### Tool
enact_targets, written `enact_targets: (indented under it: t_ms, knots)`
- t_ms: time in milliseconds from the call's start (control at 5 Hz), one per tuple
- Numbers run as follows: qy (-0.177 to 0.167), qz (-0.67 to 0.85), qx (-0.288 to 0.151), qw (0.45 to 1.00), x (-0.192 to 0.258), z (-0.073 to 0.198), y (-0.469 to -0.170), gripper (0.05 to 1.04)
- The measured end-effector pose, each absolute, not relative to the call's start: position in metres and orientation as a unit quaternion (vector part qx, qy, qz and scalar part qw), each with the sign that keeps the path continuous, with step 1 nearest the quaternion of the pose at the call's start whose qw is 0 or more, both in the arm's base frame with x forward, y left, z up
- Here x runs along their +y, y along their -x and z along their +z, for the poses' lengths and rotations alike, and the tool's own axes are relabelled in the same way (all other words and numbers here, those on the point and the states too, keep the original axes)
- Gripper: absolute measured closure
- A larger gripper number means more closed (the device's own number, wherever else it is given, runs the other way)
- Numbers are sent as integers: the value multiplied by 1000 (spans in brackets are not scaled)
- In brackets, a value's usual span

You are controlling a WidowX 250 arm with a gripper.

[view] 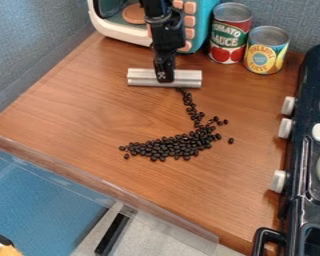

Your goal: Sweep into pile

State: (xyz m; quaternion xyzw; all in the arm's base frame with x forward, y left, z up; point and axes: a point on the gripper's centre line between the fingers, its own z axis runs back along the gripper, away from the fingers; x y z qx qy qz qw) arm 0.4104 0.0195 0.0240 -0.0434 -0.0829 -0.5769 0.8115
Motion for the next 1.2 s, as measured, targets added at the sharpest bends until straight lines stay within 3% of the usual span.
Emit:
enact_targets:
  t_ms: [400,1200]
  knots:
    - [60,-584,-76,806,8,23,-384,741]
    - [59,-587,-86,803,-9,20,-337,741]
